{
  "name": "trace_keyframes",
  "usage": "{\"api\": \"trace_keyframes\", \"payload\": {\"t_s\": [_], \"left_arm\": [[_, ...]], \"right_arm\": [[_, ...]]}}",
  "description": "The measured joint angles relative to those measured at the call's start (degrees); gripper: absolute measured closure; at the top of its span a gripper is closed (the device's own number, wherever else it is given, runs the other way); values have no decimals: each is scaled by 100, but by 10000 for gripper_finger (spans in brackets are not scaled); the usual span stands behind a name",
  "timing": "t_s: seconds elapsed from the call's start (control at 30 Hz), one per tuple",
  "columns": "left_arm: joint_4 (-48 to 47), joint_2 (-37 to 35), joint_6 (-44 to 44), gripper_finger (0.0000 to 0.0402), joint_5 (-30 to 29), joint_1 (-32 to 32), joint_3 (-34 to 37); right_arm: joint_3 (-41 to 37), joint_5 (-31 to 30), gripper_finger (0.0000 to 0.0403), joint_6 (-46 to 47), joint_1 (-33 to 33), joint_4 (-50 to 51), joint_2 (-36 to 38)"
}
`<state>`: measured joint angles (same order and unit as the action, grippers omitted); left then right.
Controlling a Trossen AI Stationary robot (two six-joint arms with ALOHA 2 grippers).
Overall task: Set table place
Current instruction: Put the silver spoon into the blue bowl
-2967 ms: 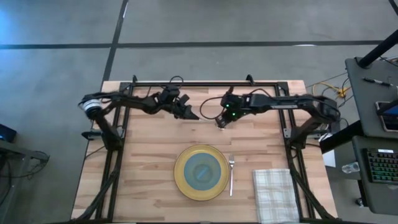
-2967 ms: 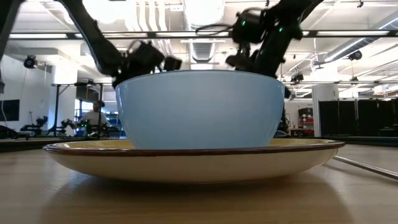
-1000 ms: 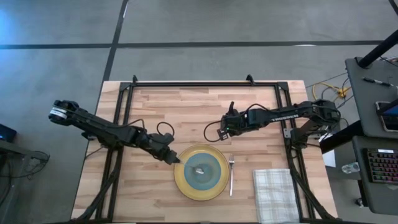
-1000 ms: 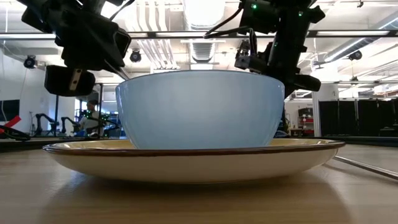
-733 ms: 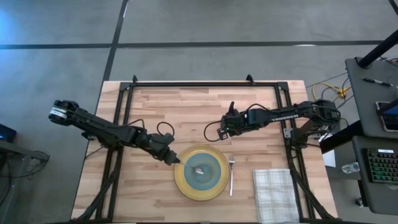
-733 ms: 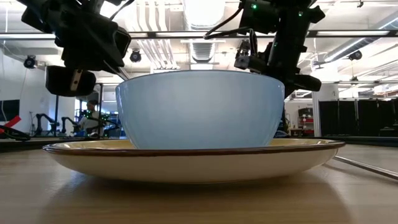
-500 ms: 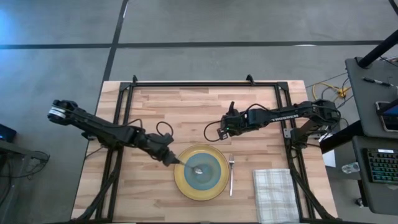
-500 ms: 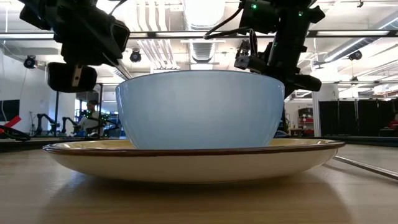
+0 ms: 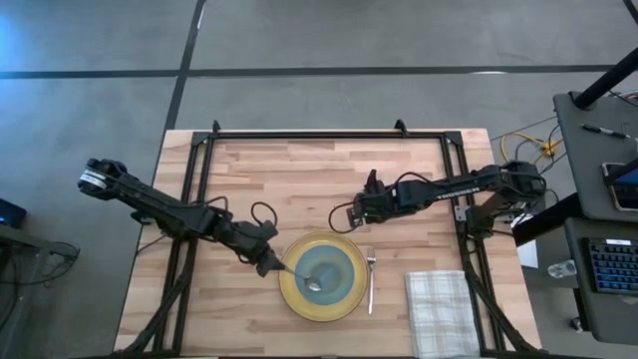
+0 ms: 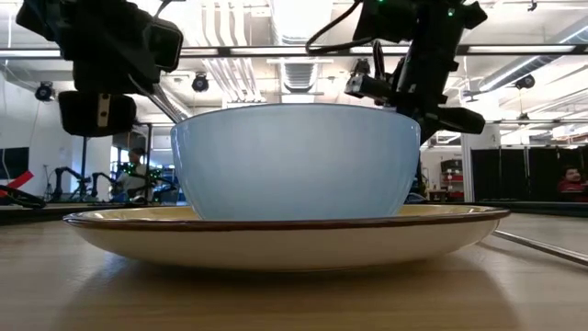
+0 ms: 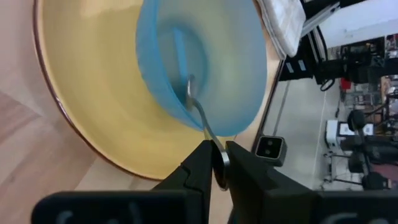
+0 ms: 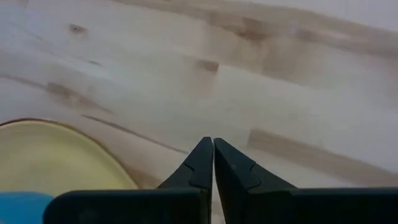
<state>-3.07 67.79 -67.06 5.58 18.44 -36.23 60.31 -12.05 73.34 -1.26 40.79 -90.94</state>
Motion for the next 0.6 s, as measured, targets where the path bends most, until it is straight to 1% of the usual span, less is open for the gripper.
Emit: {"api": "trace_keyframes", "payload": {"t_s": [0.13, 0.43, 0.6], "left_arm": [[7, 33, 161, 365, -121, -4, 2], [107, 33, 349, 302, -144, -4, 4], [-25, 20, 476, 288, 10, -4, 4]], "right_arm": [[0, -2, 383, 263, -200, -202, 0], [0, -217, 342, 905, -503, -281, 0], [0, -260, 328, 923, -548, -327, -1]]}}
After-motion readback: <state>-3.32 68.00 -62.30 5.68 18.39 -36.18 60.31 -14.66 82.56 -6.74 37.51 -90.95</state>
